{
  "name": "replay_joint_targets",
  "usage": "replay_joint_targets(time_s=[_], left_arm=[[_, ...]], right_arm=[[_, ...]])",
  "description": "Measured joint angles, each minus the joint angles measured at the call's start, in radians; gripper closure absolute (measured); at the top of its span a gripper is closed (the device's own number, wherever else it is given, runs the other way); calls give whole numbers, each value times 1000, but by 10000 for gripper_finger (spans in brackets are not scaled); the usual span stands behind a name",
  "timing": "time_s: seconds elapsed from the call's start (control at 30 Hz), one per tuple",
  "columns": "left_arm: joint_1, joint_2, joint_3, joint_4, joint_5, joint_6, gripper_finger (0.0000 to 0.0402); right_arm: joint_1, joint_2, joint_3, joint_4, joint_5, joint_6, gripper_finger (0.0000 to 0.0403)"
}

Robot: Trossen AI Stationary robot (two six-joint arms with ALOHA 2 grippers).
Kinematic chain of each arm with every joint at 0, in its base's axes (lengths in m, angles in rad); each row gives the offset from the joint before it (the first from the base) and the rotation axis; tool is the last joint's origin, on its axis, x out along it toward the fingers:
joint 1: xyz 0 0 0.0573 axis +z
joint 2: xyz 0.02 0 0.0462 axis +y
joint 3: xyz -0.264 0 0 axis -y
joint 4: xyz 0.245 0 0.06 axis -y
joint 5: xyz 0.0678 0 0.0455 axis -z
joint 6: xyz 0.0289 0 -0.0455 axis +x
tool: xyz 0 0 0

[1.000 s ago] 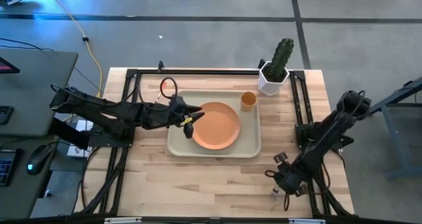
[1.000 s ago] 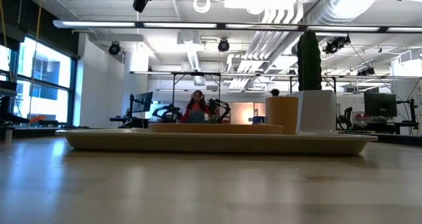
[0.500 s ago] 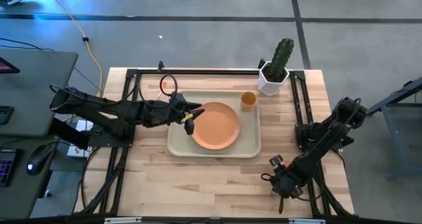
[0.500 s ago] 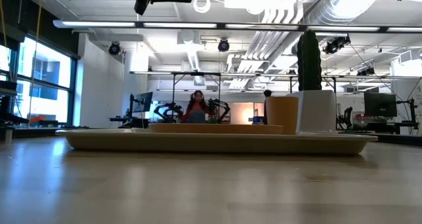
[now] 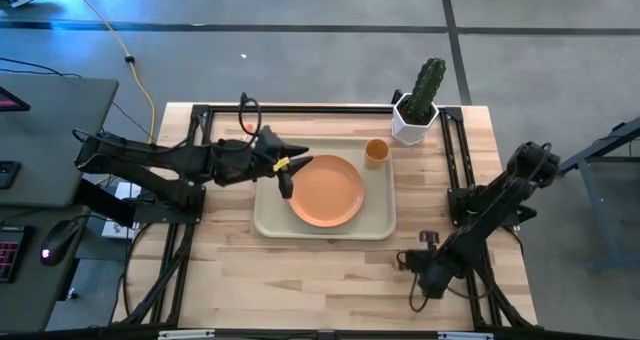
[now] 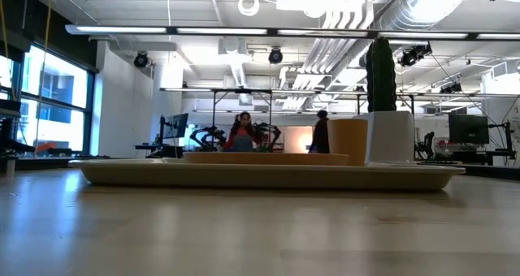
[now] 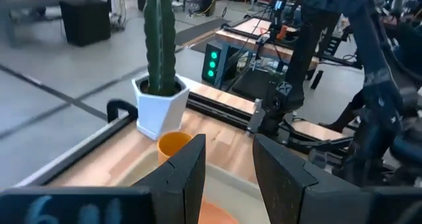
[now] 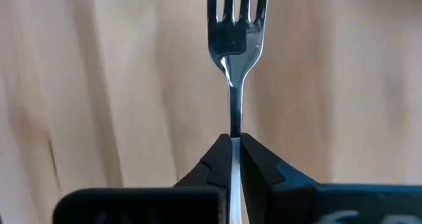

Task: Pick and place plate/cup/fork/spoon on tray
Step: Put the orange fork on the brown tray on the left side of the orange plate

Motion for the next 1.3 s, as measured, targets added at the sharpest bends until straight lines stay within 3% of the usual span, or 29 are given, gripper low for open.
replay_joint_targets(time_s=[0.3, 0.57, 1.0, 1.13, 1.3], left_arm=[[45, -2, 16, -18, 43, 66, 284], [88, 51, 16, 83, 90, 2, 284], [97, 122, 17, 222, 109, 106, 284], [107, 184, 16, 280, 157, 109, 284], [109, 279, 16, 345, 176, 136, 270]], right_arm=[[-101, -154, 1, -60, 396, 314, 399], [-319, -182, 1, 42, 568, 280, 400], [-603, -182, 3, 415, 583, -1, 402], [-662, -182, 19, 443, 582, -20, 402], [-717, -175, 91, 448, 579, -193, 402]])
